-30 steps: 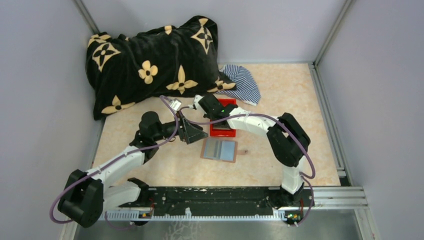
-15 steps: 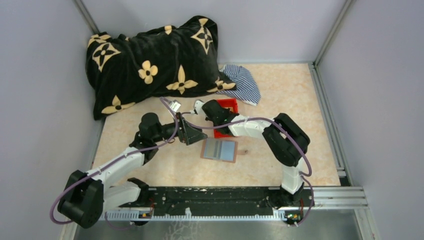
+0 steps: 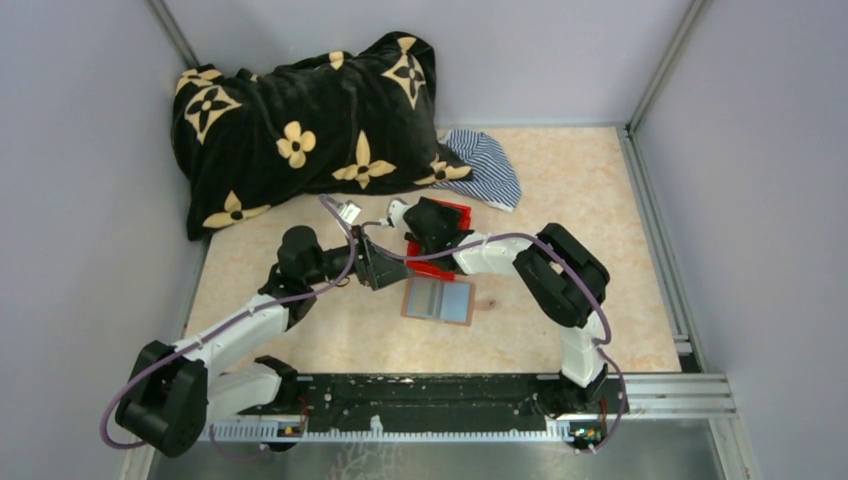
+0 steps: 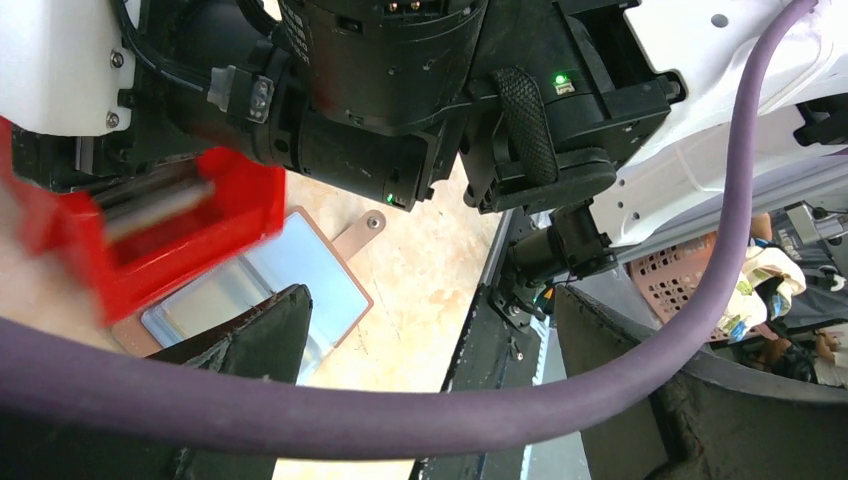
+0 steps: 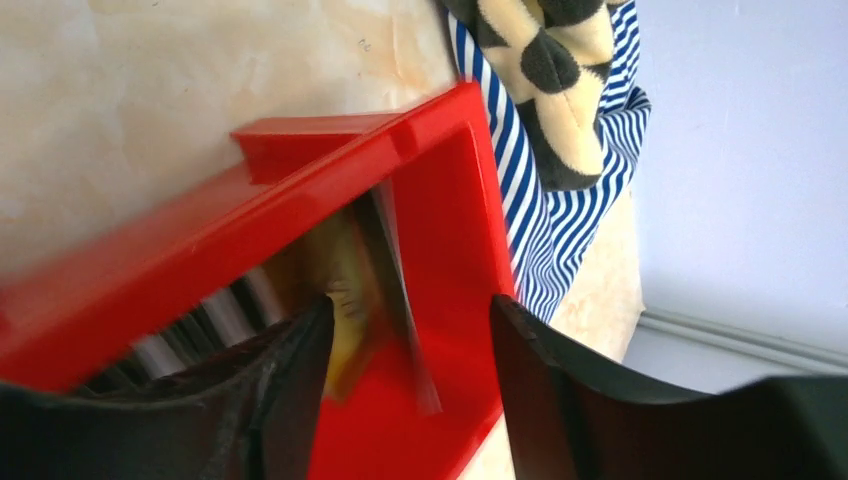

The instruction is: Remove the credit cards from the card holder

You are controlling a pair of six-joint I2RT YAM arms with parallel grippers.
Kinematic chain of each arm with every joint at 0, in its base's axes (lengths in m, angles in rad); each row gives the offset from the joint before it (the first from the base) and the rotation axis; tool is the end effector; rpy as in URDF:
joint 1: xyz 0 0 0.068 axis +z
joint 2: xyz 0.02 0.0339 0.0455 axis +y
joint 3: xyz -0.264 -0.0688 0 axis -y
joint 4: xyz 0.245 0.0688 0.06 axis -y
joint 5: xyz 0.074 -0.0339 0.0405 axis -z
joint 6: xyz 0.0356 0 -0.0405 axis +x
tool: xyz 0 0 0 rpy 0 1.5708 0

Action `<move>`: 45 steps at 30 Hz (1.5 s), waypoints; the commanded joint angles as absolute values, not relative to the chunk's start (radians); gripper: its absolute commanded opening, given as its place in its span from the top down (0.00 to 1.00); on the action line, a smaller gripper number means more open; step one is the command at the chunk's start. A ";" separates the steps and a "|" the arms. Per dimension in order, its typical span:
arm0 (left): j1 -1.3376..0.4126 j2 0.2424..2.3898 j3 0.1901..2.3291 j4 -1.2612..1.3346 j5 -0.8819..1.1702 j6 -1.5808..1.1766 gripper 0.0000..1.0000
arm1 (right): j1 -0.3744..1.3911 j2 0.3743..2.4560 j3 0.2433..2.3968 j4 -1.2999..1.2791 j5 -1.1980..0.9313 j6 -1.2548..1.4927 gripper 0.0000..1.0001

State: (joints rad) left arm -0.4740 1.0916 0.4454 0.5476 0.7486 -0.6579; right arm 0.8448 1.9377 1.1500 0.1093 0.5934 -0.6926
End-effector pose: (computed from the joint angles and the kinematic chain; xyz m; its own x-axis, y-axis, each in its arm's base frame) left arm 0.1932 -0.1264 0.2383 -0.6423 -0.1740 -0.7465 0.6879 0.2987 -0.6615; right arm 0.2875 0.2939 0.1637 -0.1093 -0.9205 -0.3751 -0.5207 0.3745 -0.7672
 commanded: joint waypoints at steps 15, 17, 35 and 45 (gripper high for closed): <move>-0.473 1.105 0.450 0.600 0.784 -0.661 0.04 | 0.851 1.772 1.100 0.062 0.501 -0.584 0.37; -0.472 1.110 0.451 0.603 0.785 -0.662 0.04 | 0.851 1.741 1.100 0.051 0.501 -0.584 0.37; -0.422 1.008 0.432 0.490 0.593 -0.681 0.00 | 0.798 1.519 1.171 -0.169 0.237 -0.277 1.00; -0.391 1.024 0.538 0.254 0.494 -0.733 0.00 | 0.798 1.285 0.929 -0.030 0.006 -0.009 1.00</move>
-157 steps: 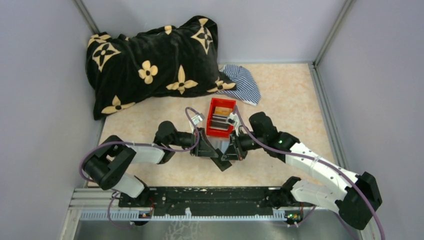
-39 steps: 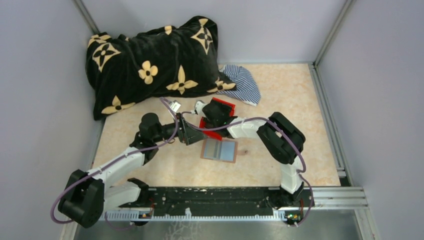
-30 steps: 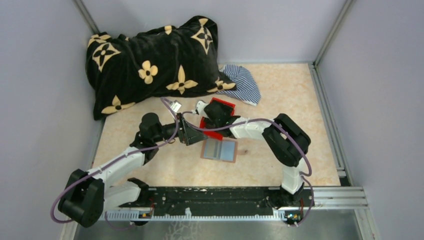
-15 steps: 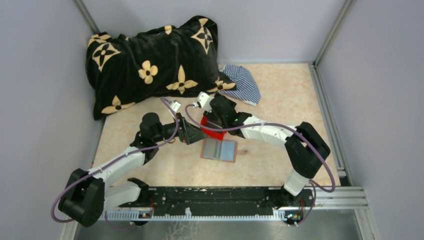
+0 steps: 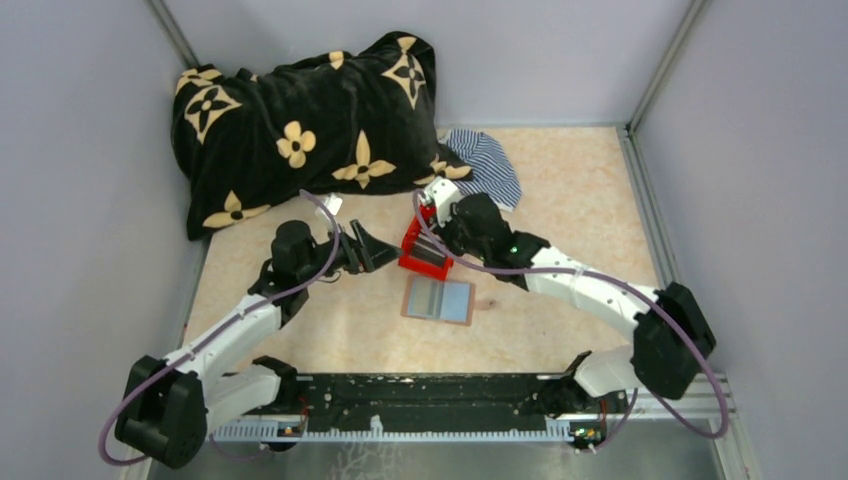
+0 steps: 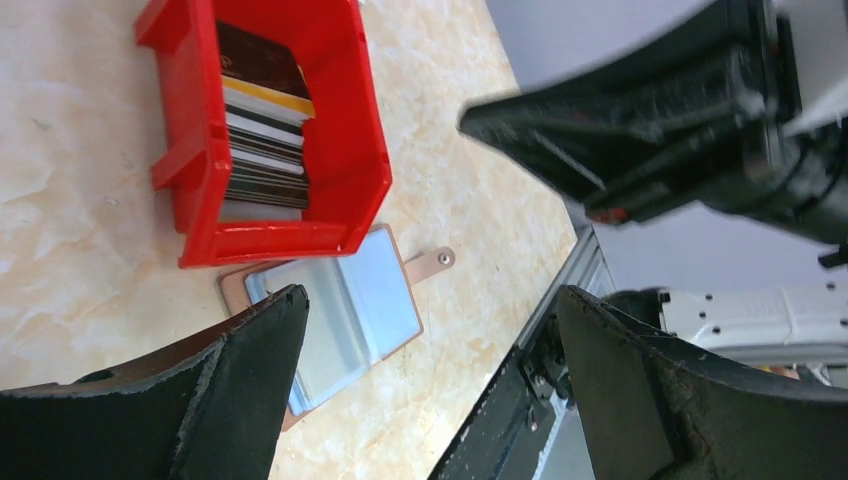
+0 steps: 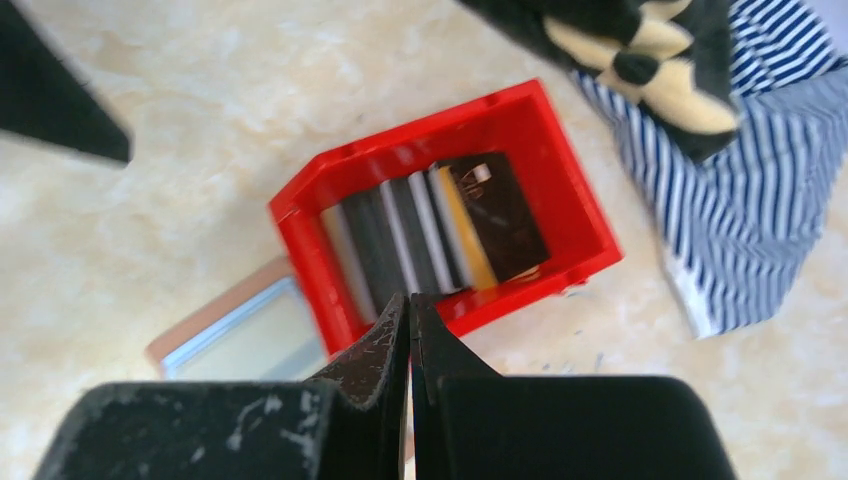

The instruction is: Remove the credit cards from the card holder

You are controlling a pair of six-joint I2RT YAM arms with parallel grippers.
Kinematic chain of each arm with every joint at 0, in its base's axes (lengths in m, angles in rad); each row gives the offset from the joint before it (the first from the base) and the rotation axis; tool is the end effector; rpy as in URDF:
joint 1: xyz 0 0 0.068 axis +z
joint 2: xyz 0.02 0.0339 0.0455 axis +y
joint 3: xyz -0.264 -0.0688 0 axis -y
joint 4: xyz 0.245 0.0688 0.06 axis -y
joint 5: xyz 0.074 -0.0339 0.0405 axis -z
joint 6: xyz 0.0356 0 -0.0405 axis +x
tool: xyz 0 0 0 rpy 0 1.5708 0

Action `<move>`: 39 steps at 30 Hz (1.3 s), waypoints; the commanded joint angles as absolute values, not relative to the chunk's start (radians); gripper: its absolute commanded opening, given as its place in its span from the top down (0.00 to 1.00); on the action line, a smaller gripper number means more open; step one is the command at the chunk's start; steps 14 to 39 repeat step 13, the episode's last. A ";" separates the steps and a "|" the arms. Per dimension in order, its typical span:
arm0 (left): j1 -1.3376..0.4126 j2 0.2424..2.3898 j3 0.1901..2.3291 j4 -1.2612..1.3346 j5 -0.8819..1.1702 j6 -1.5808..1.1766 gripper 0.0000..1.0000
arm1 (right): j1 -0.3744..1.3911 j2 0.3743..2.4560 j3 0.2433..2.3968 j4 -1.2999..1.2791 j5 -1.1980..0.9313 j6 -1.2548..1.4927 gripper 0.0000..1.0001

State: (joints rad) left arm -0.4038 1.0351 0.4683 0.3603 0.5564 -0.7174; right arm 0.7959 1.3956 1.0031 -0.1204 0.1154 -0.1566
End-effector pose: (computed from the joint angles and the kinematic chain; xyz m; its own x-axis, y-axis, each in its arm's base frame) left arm 0.2006 -0.1062 0.2382 -0.6739 -0.3191 -0.6663 0.4856 0.4883 -0.7251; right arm 0.2258 0.2248 0.2815 -0.2394 -0.4659 -0.8518 -0.6853 0.7026 -0.1917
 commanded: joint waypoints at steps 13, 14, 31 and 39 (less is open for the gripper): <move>-0.387 0.954 0.539 0.203 0.436 -0.756 0.00 | 0.788 1.163 0.726 0.078 -0.086 0.029 1.00; -0.387 0.954 0.539 0.203 0.436 -0.756 0.00 | 0.788 1.163 0.726 0.078 -0.086 0.029 1.00; -0.387 0.954 0.539 0.203 0.436 -0.756 0.00 | 0.788 1.163 0.726 0.078 -0.086 0.029 1.00; -0.387 0.954 0.539 0.203 0.436 -0.756 0.00 | 0.788 1.163 0.726 0.078 -0.086 0.029 1.00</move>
